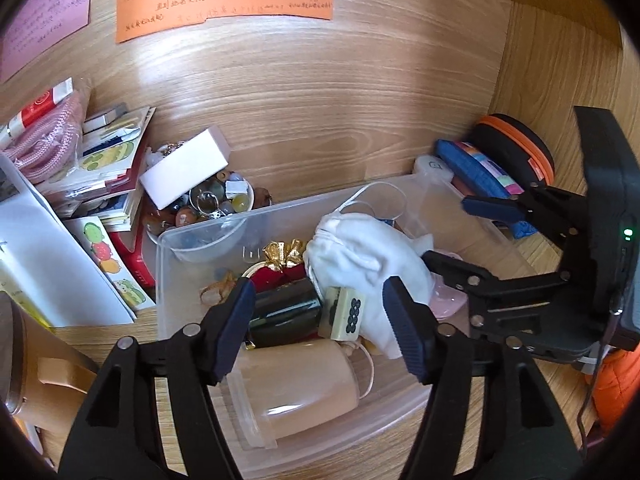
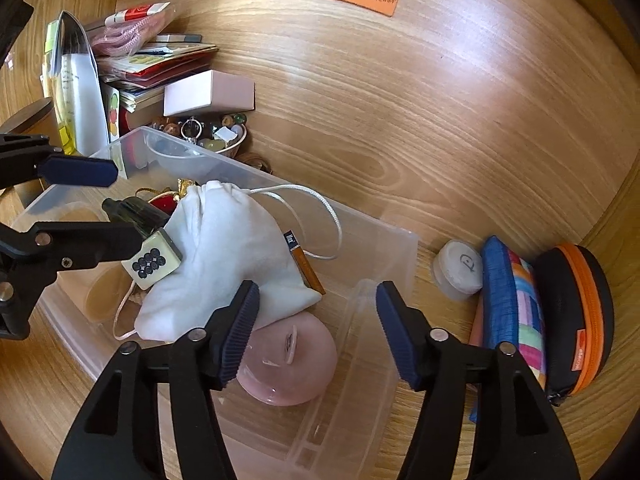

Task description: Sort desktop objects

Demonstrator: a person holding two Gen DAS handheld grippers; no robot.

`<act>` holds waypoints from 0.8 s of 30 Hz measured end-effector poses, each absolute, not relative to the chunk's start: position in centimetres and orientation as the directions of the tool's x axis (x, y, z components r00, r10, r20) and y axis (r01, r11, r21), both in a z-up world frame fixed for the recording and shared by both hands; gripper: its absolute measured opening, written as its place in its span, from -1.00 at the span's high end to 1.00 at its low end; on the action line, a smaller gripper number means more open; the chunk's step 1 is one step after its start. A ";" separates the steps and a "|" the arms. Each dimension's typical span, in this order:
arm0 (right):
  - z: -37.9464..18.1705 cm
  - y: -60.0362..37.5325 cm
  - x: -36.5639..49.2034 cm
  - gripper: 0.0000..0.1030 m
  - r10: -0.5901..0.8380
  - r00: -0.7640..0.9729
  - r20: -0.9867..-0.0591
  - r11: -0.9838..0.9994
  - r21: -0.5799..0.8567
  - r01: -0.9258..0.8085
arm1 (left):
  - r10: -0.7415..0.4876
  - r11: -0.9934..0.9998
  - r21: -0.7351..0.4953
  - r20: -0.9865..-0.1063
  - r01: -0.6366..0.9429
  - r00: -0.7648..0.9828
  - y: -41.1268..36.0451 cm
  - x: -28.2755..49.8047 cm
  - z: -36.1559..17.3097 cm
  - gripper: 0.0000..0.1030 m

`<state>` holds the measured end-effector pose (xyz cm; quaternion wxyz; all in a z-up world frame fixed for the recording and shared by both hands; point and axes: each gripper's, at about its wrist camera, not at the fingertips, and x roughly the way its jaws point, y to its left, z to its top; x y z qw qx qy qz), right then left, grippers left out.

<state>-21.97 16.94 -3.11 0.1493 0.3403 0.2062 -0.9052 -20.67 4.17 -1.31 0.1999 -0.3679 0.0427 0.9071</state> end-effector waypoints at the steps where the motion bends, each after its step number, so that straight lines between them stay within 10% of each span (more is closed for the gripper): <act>1: -3.0 17.0 -21.8 -0.18 -0.127 -0.727 -0.674 -0.871 -0.275 0.407 | 0.332 -0.917 -0.071 -0.684 -0.393 -0.650 4.1 -20.7 -1.3 -0.28; 24: 1.2 19.5 -15.0 -0.58 -0.085 -0.804 -0.589 -0.904 -0.293 0.311 | 0.235 -0.944 0.038 -0.618 -0.327 -0.751 3.7 -13.7 2.9 -0.80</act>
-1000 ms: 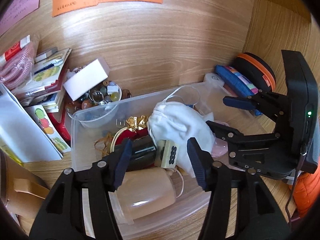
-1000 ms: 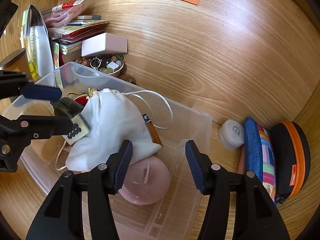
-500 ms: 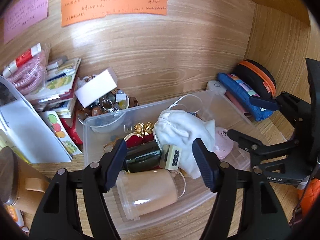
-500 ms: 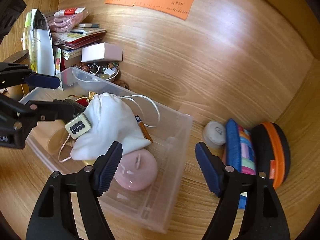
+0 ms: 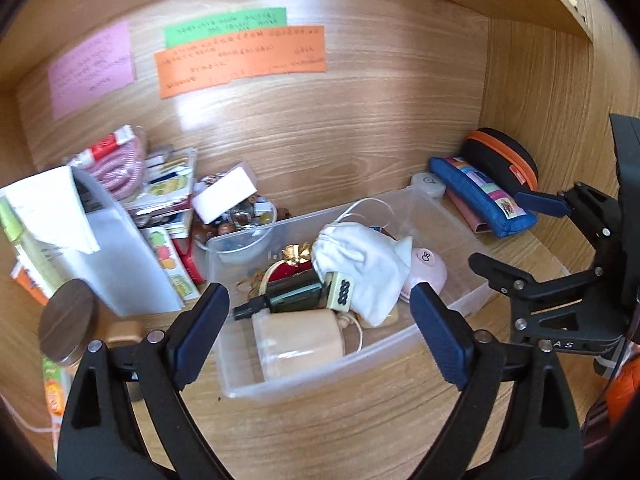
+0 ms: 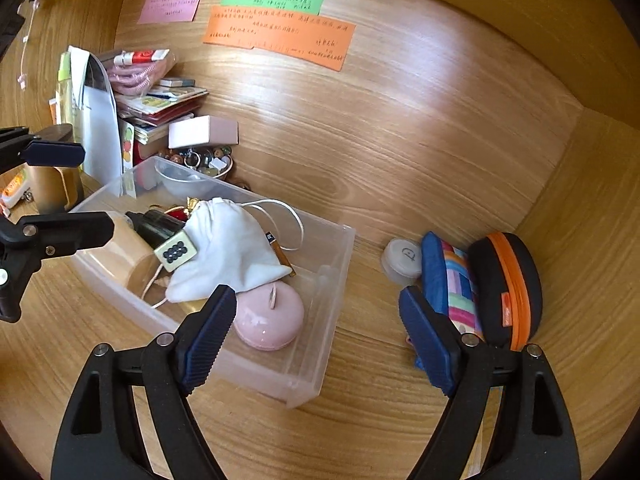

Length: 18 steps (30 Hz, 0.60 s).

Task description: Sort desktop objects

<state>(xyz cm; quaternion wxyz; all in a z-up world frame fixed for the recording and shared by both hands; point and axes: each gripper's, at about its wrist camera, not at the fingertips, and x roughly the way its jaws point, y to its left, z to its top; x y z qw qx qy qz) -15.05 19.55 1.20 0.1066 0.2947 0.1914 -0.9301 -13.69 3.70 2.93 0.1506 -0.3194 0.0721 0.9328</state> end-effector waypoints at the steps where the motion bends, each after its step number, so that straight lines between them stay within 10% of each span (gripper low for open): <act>1: 1.3 19.7 -14.8 -0.59 -0.088 -0.805 -0.587 -0.908 -0.285 0.308 | 0.221 -0.951 0.041 -0.606 -0.308 -0.764 3.5 -13.0 3.2 -0.80; 18: 0.8 21.2 -7.0 -0.86 -0.071 -0.862 -0.502 -0.977 -0.139 0.162 | 0.061 -0.996 0.031 -0.503 -0.088 -0.862 2.1 -4.6 4.0 -0.93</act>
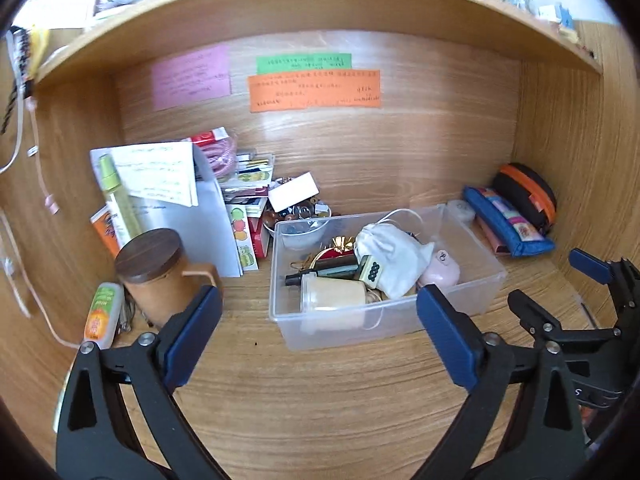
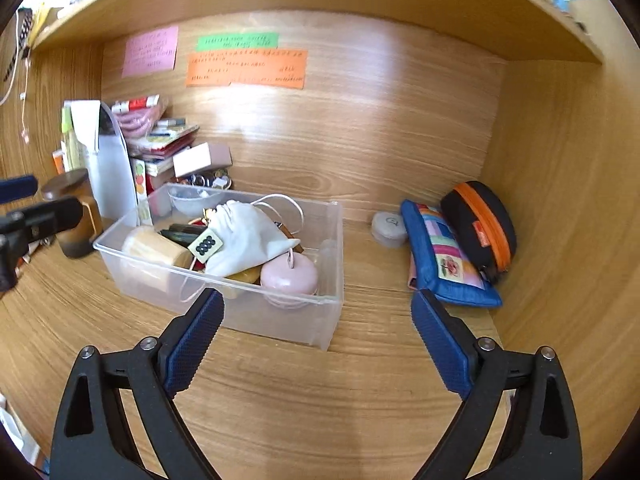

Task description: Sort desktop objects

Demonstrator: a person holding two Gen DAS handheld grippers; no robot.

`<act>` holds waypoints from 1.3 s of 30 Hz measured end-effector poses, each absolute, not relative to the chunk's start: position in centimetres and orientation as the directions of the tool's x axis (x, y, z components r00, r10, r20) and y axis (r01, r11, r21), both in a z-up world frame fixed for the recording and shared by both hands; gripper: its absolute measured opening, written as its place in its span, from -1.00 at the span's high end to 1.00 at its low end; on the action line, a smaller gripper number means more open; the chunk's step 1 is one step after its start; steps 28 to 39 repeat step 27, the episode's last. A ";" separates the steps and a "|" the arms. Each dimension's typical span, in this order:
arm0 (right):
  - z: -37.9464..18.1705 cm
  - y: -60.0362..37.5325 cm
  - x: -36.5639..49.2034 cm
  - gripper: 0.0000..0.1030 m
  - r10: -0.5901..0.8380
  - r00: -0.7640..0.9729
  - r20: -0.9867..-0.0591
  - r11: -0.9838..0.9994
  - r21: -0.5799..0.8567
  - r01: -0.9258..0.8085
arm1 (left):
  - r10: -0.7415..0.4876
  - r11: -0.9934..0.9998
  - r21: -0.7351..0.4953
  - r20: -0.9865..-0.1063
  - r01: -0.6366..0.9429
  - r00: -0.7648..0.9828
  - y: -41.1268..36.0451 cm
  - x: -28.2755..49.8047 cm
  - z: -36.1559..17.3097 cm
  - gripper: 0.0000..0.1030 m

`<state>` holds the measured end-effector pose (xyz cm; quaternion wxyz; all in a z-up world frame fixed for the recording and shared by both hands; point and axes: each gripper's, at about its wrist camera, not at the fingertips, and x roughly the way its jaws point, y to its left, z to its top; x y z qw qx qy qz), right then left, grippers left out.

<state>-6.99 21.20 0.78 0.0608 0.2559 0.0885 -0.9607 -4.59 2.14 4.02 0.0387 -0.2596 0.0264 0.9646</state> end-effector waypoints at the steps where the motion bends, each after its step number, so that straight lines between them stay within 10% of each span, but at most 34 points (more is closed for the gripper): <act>1: 0.9 21.2 -6.5 -0.88 -0.065 -0.868 -0.492 -0.978 -0.140 0.153 | 0.056 -0.997 0.026 -0.493 -0.079 -0.868 2.1 -4.1 4.0 -0.96; 39: 2.2 22.3 -3.4 -1.00 -0.065 -0.892 -0.446 -0.991 -0.077 0.110 | 0.048 -0.996 0.052 -0.401 -0.075 -0.915 3.3 -1.9 3.5 -0.97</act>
